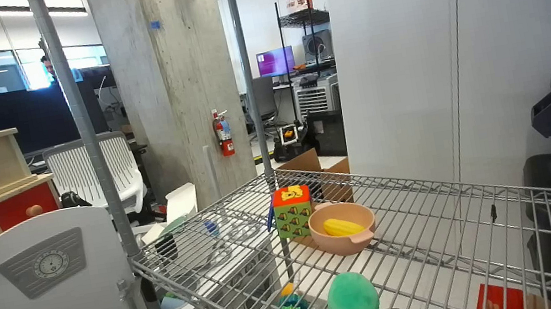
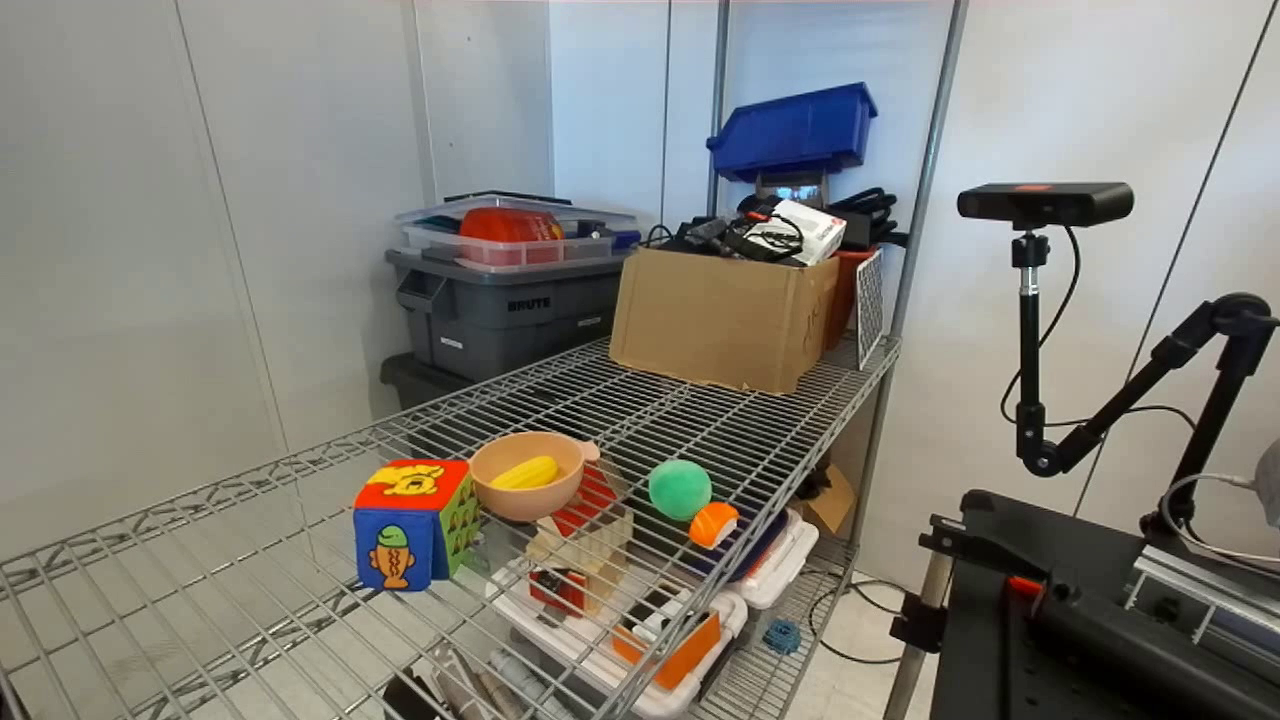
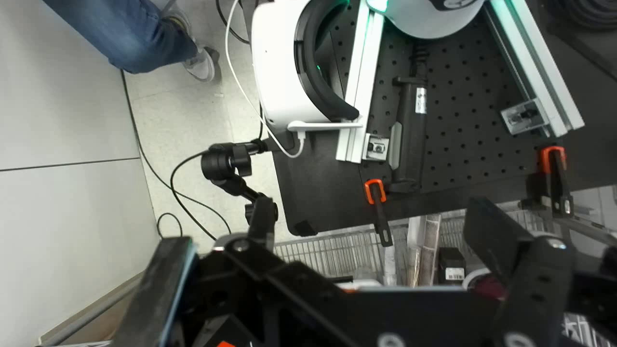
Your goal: Take the cob of maize out of the pink pot
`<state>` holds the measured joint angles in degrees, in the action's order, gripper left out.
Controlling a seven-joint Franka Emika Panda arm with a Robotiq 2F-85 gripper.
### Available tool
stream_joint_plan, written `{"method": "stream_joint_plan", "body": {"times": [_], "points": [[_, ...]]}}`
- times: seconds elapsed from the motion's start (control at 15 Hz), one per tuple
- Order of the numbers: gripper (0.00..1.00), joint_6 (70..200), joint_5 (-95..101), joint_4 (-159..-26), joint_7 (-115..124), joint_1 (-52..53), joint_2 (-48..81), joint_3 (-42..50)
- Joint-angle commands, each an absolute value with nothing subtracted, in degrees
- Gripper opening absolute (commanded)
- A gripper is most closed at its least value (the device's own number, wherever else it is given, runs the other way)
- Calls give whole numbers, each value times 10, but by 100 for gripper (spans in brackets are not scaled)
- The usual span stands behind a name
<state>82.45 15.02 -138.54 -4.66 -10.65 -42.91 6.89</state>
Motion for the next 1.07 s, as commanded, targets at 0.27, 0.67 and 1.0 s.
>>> {"method": "stream_joint_plan", "body": {"times": [0.27,0.67,1.0], "points": [[100,997,7,-1298,90,-76,-169,69],[100,1102,-113,-1172,165,-51,53,49],[100,1180,-198,-1024,258,-34,226,36]]}}
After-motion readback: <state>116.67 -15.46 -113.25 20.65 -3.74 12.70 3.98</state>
